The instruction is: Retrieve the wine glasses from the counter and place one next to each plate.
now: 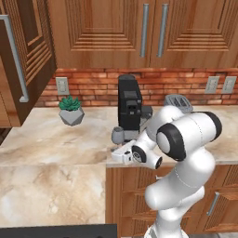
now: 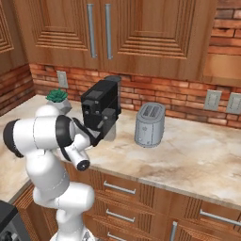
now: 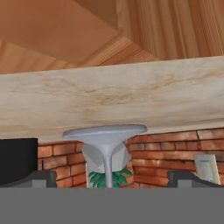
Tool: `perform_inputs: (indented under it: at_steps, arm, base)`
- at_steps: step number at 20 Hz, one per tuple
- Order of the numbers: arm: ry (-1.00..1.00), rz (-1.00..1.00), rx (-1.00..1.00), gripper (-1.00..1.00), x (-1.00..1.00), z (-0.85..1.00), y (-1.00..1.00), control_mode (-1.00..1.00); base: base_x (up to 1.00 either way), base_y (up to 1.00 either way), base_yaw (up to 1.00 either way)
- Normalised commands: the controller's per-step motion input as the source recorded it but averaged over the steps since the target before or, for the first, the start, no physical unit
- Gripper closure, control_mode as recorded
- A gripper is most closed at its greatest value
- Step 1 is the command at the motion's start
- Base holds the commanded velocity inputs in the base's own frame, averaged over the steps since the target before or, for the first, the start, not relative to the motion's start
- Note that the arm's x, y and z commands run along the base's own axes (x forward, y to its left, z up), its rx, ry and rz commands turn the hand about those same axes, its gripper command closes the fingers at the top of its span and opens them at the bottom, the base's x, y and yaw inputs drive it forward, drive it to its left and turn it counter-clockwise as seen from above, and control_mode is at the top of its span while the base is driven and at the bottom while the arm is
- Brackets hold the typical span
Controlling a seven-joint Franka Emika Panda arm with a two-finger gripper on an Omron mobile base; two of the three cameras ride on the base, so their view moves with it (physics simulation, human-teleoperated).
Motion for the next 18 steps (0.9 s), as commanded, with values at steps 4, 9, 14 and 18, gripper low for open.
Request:
perform_inputs:
  at_steps: [4, 9, 14, 18]
  arm:
    - [0.07, -0.1, 0.0, -1.0, 0.12, -0.14, 0.01, -1.0]
    - [0.01, -0.06, 0.0, -1.0, 0.11, -0.09, 0.04, -1.0]
    - [0.0, -0.04, 0.0, 1.0, 0.13, -0.01, 0.1, -1.0]
    - [0.0, -0.02, 0.0, 1.0, 0.11, 0.0, 0.02, -1.0]
  base:
    - [0.0, 0.0, 0.0]
    - [0.0, 0.0, 0.0]
    - [0.0, 0.0, 0.0]
    - [0.0, 0.0, 0.0]
